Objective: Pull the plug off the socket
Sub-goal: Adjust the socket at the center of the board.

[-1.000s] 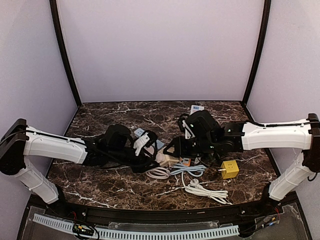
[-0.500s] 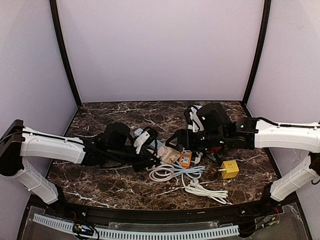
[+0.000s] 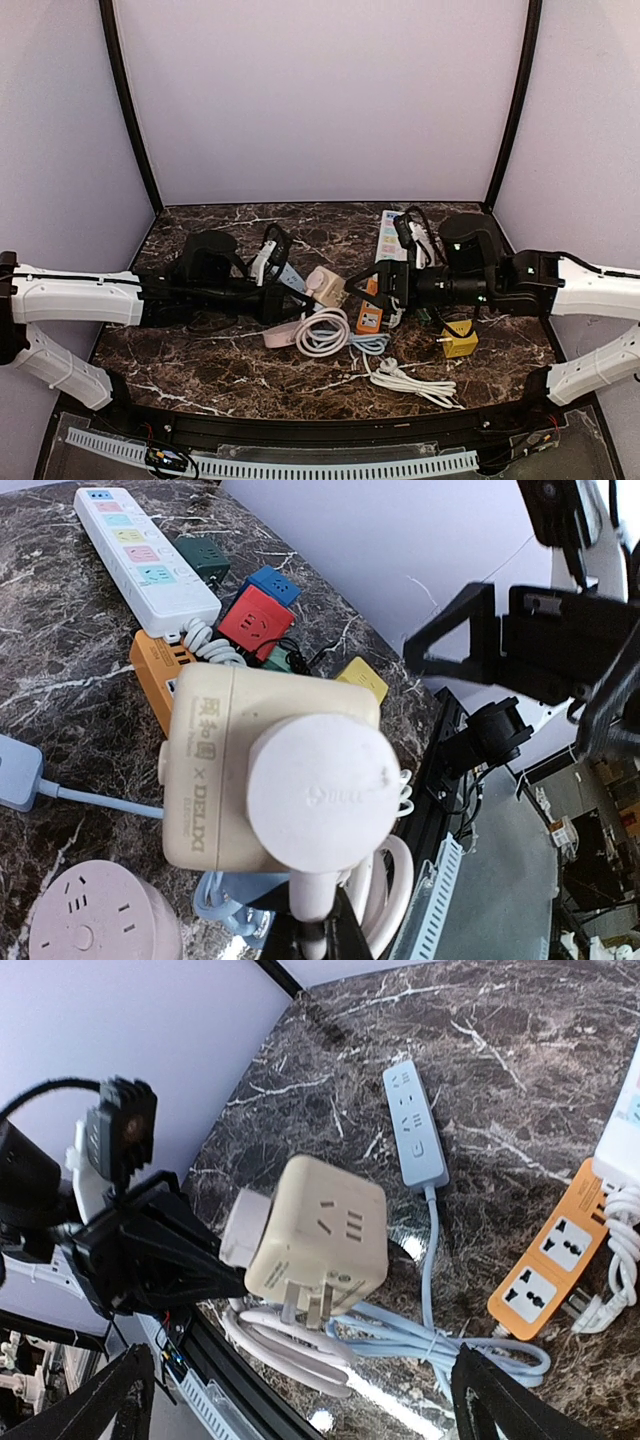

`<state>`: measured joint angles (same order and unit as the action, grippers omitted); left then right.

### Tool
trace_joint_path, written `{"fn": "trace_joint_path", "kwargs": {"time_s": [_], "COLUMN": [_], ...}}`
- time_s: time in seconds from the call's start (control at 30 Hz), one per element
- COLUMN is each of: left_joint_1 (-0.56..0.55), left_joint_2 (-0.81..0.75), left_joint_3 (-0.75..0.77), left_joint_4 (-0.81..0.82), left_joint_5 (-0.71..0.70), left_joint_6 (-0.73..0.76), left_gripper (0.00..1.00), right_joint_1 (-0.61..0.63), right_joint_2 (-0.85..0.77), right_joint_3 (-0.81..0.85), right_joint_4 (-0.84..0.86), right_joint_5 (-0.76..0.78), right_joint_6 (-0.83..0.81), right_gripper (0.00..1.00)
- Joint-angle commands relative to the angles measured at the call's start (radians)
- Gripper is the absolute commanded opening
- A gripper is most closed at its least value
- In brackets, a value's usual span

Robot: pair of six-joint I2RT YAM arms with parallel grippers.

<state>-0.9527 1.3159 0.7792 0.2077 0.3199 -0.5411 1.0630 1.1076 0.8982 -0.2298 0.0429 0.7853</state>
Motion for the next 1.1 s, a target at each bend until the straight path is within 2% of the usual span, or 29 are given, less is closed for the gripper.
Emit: {"fn": "trace_joint_path", "kwargs": {"time_s": [0.0,0.1,0.27,0.3,0.37,0.43,0.63,0.73,0.83,0.97,1.07], "left_joint_1": [0.004,0.004,0.003,0.003,0.002,0.002,-0.002,-0.006,-0.029,-0.059,-0.086], "left_joint_2": [-0.059,-0.068,-0.094,-0.100,-0.106,-0.111,-0.128,-0.153,-0.151,-0.079,-0.003], "left_joint_3": [0.030,0.045,0.050,0.049,0.048,0.052,0.059,0.062,0.064,0.076,0.088], "left_joint_4": [0.095,0.052,-0.001,-0.003,-0.030,-0.095,-0.341,-0.412,-0.446,-0.444,-0.421], "left_joint_5": [0.006,-0.030,-0.091,-0.095,-0.119,-0.180,-0.485,-0.618,-0.652,-0.581,-0.537], "left_joint_6": [-0.101,-0.106,-0.071,-0.058,-0.010,0.051,0.183,0.231,0.263,0.227,0.196], "left_gripper": [0.01,0.01,0.01,0.01,0.01,0.01,0.01,0.01,0.01,0.01,0.05], "right_joint_1": [0.064,0.085,0.109,0.111,0.110,0.110,0.111,0.111,0.111,0.110,0.110], "right_joint_2": [0.044,0.060,0.090,0.088,0.084,0.098,0.181,0.190,0.189,0.190,0.190], "right_joint_3": [-0.026,-0.016,0.020,0.021,0.025,0.043,0.083,0.067,0.050,0.045,0.038], "right_joint_4": [0.032,0.046,0.042,0.041,0.052,0.072,0.053,0.053,0.049,0.032,0.025], "right_joint_5": [0.033,0.050,0.084,0.101,0.125,0.125,0.119,0.127,0.147,0.171,0.179], "right_joint_6": [0.043,0.045,0.070,0.100,0.147,0.158,0.179,0.192,0.200,0.210,0.220], "right_gripper": [0.98,0.96,0.87,0.83,0.69,0.63,0.59,0.58,0.59,0.60,0.62]}}
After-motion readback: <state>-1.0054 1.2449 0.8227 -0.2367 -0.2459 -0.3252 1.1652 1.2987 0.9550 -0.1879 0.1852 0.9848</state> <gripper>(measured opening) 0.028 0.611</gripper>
